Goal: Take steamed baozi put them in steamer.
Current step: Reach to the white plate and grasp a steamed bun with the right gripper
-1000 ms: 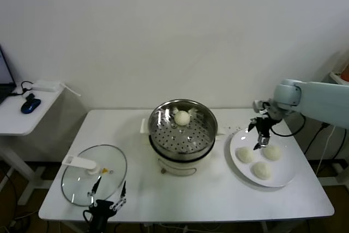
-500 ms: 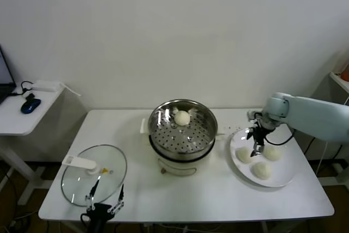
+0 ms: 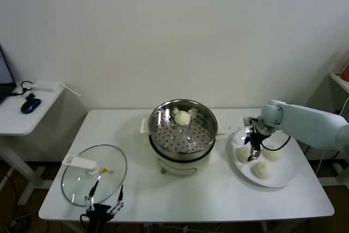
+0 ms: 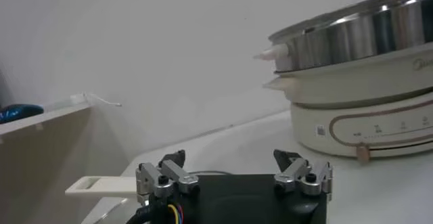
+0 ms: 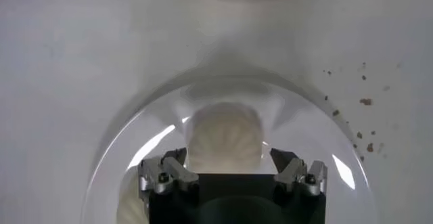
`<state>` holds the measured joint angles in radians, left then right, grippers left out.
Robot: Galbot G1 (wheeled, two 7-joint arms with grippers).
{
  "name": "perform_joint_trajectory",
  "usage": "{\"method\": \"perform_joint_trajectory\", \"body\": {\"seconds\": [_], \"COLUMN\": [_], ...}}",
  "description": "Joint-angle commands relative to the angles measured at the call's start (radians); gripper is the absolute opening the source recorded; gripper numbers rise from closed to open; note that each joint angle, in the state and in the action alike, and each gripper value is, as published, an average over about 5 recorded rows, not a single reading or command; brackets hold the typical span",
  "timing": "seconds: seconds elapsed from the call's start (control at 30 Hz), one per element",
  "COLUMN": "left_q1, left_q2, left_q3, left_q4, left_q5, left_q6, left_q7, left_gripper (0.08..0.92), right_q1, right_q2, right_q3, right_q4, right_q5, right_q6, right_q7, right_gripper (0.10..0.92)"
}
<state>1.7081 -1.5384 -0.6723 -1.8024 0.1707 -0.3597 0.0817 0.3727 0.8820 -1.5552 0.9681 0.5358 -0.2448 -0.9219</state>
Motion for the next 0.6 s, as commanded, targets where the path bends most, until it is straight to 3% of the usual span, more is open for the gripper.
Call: {"method": "perform_joint_trajectory", "body": {"seconds": [0.03, 0.17, 0.43, 0.6], "left_q1": [0.0, 0.0, 0.003, 0.005], "left_q2": [0.001, 0.001, -0.001, -0.004], "left_q3": [-0.002, -0.003, -0.005, -0.006], "left_q4": [-0.001, -0.003, -0.006, -0.006], "left_q5": [0.002, 0.003, 0.004, 0.006], "left_q6": [0.001, 0.002, 0.002, 0.002], "left_q7": [0.0, 0.0, -0.001, -0.002], "left_gripper": [0.823, 0.823, 0.823, 0.823], "right_q1": [-0.027, -0.026, 0.0, 0.115], "right_q2": [0.005, 0.003, -0.008, -0.043], "right_q3": [0.026, 0.027, 0.015, -0.07], "right_q4": [-0.019, -0.014, 0.012, 0.1], "right_q5": [-0.016, -0.025, -0.037, -0.014], "right_q6": [-0.004, -0.003, -0.001, 0.003], "right_q7": [0.0, -0.001, -0.012, -0.028], "right_gripper": [0.82, 0.786, 0.641, 0.608]}}
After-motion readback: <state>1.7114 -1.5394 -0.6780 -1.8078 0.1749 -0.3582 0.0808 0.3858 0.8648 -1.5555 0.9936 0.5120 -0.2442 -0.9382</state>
